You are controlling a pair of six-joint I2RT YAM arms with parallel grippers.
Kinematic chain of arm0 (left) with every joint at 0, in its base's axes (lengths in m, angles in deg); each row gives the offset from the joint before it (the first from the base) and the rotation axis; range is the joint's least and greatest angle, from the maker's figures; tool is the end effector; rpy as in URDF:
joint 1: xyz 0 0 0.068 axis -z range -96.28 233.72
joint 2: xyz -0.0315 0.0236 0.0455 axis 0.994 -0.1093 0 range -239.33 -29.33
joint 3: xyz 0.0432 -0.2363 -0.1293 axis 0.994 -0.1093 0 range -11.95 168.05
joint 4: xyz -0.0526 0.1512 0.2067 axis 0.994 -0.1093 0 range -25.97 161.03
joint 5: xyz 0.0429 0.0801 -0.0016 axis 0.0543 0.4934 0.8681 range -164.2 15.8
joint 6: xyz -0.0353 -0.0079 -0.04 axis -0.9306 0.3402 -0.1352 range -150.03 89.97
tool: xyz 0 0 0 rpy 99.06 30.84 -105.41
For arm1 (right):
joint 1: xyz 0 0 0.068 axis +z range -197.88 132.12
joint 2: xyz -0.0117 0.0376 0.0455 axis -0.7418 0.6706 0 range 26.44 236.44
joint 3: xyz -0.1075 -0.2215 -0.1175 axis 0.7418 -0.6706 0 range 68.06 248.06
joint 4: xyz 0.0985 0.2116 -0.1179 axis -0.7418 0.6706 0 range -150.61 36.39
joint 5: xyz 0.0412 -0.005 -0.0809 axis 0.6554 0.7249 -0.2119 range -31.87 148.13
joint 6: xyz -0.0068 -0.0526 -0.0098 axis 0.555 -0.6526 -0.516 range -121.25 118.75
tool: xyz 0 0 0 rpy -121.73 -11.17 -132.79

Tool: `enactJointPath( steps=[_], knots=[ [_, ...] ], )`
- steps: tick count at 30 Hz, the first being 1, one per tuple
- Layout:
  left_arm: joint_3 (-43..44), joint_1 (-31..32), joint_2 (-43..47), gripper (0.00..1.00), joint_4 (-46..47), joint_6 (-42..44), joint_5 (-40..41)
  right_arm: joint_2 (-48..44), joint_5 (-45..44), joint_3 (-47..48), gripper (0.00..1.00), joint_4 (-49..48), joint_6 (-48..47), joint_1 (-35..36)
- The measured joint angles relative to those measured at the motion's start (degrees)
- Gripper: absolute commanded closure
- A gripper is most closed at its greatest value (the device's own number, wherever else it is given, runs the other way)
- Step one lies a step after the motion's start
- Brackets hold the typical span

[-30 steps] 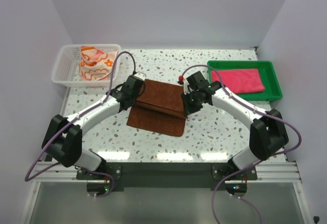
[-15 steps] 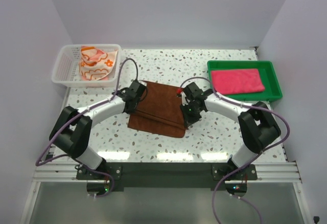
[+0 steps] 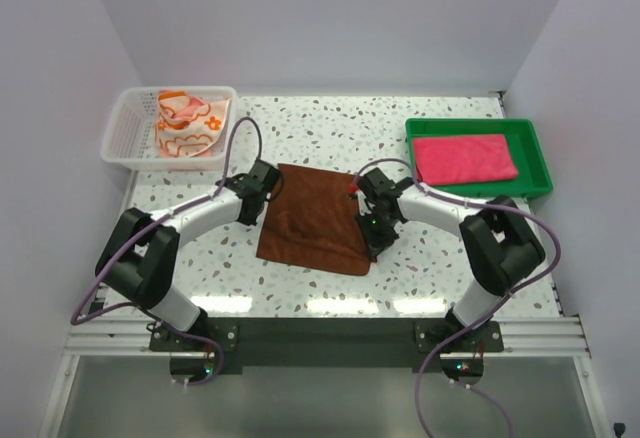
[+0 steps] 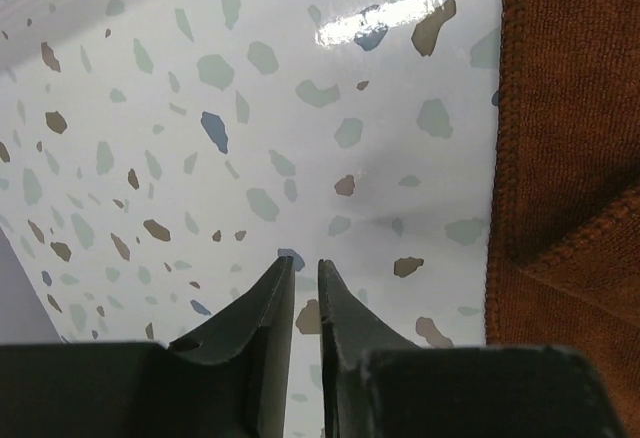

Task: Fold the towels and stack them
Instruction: Fold the towel

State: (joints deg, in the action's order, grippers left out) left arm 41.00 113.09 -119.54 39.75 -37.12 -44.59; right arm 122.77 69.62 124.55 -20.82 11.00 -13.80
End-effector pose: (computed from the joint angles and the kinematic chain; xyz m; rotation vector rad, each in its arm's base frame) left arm 0.2619 -0.1271 0.1792 0.3726 2.5634 0.4960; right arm 0.2406 0.1714 0.1579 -0.6009 2.9697 0.3883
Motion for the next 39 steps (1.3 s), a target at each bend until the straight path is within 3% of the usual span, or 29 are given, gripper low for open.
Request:
enactJointPath(
  steps=[1, 2, 10, 19, 22, 25, 31, 34, 39],
  knots=[
    [-0.02, 0.00, 0.24, 0.75, -0.26, -0.37, -0.02, 0.00, 0.02, 0.00, 0.85, 0.11, 0.07, 0.13],
    [-0.02, 0.00, 0.68, 0.64, -0.57, -0.87, -0.11, 0.00, 0.02, 0.00, 0.77, 0.28, 0.00, 0.28],
    [-0.02, 0.00, 9.64, 0.33, -3.50, -7.58, -2.14, -3.39, -0.07, 0.00, 0.61, 3.32, -0.92, 5.99],
    [-5.31, 0.00, 23.93, 0.26, -2.67, -20.50, -4.90, -7.19, 1.11, -4.46, 0.57, 3.06, -0.04, 17.40],
    [-8.15, 0.00, 26.03, 0.23, -2.64, -23.65, -7.23, -8.52, 1.27, -6.73, 0.58, 3.19, 1.01, 17.94],
    [-9.44, 0.00, 26.38, 0.13, -2.60, -25.51, -9.27, -12.13, -0.15, -6.36, 0.57, 3.28, 1.62, 17.86],
    [-9.77, -0.04, 28.06, 0.00, -2.60, -28.04, -9.14, -13.75, -4.09, 3.37, 0.29, 0.02, 1.03, 17.66],
    [-9.66, -0.98, 28.30, 0.00, -2.71, -28.20, -7.48, -8.90, -5.90, 10.16, 0.22, -3.58, 0.96, 17.64],
    [-9.33, -8.22, 29.24, 0.00, -2.67, -25.94, -6.01, 3.78, -7.15, 20.04, 0.19, -9.35, 2.54, 17.62]
  ],
)
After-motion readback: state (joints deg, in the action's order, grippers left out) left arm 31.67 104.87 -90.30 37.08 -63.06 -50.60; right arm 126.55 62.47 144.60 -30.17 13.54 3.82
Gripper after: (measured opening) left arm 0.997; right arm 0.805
